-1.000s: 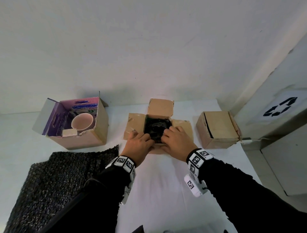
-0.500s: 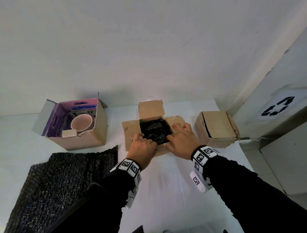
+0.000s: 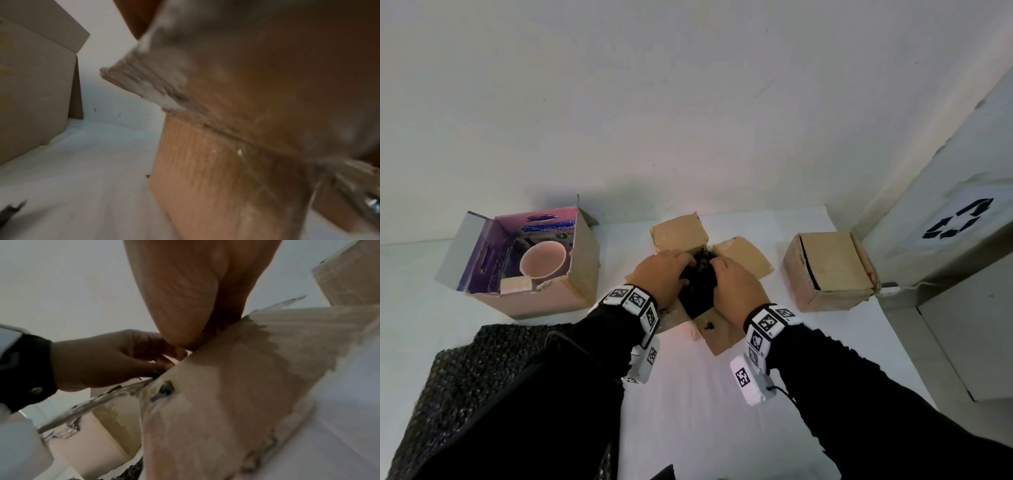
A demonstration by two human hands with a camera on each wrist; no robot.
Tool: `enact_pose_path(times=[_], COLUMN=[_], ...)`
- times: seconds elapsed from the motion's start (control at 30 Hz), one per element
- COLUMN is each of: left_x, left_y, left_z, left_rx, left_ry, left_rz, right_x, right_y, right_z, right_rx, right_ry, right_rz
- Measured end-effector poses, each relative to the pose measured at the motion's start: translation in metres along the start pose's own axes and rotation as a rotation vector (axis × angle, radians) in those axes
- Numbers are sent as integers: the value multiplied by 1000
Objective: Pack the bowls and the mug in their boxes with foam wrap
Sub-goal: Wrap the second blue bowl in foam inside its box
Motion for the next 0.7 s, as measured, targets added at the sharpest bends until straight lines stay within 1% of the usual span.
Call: enact_pose_path(times=[0.03, 0.1, 0.23, 0.4, 0.53, 0.6, 0.7], left_x=[2, 0, -7, -6, -8, -9, -9], left_y=[6, 13, 19, 19, 19, 19, 19], left_z=[4, 7, 7, 8, 7, 8, 8], left_rx=[66, 148, 152, 150, 158, 160, 150], left_ry=[0, 28, 76, 65, 75, 73, 73], left_rz=[22, 7, -55, -48, -59, -58, -55], right_x=[3, 7, 16, 30, 33, 36, 41], right_y=[4, 11, 15, 21, 13, 12, 17], right_z=[-1, -2, 2, 1, 5, 7, 8], right_rx=[-24, -84, -195, -266, -283, -336, -408], right_ry=[9, 29, 88, 150, 95, 71, 78], right_rz=[26, 70, 121, 220, 211, 209, 259])
Point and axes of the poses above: each hand's wrist, its own x-axis towards the middle knuckle, its own y-axis out of the palm, z = x × y, the point moved 9 cm from there along x, towards the middle knuckle, and after that the axes turned 6 degrees about -x, right-handed, at the moved point
